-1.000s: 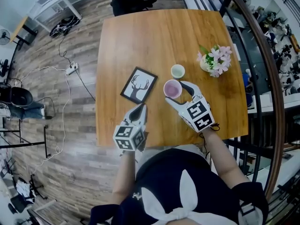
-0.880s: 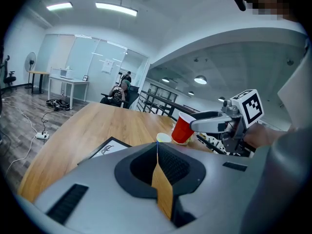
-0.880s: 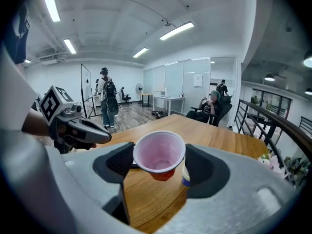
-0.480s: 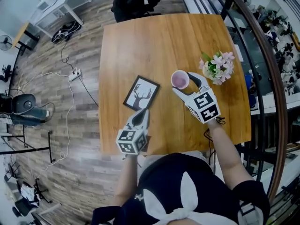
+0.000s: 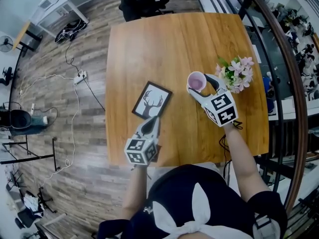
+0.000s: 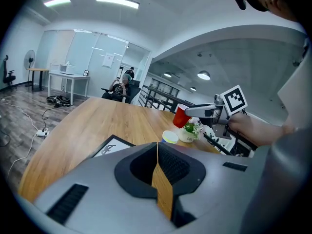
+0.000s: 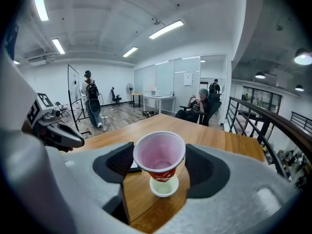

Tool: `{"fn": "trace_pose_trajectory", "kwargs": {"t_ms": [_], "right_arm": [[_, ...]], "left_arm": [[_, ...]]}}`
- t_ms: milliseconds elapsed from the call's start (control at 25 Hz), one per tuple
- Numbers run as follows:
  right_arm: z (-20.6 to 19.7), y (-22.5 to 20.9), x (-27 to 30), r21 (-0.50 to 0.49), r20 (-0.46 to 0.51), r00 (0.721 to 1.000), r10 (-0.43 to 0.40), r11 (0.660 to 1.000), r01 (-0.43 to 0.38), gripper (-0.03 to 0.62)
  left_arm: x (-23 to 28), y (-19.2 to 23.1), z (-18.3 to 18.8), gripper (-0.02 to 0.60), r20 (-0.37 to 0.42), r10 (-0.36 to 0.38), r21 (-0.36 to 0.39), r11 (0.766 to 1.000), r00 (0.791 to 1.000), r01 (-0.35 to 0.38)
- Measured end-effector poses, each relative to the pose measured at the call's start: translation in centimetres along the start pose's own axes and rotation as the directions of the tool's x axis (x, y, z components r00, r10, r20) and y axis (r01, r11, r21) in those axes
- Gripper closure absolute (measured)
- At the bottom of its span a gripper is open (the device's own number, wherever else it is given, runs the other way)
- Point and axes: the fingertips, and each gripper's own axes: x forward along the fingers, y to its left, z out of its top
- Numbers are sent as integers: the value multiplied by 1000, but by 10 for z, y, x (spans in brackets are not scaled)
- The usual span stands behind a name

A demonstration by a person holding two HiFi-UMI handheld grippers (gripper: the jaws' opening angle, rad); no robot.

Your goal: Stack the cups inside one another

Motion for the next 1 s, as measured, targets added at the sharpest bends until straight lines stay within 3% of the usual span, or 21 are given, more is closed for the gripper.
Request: {"fn": "trace_pose_trajectory", "kwargs": {"t_ms": [400,680,1000], "right_arm": [[-25,-7,23,40,-43,999,18,999,-17,266],[-54,-8,39,65,-133,990,40,997,-32,249],[-51,-10,32,70,-105,994,24,997,-17,249]], "left_arm": [[10,6,-3,558,-21,9,-17,1000,1000,-10],[10,7,-3,558,-26,18,-18,1000,1000,-18],[10,5,-4,558,-21,16,-15,1000,1000,-17]]}}
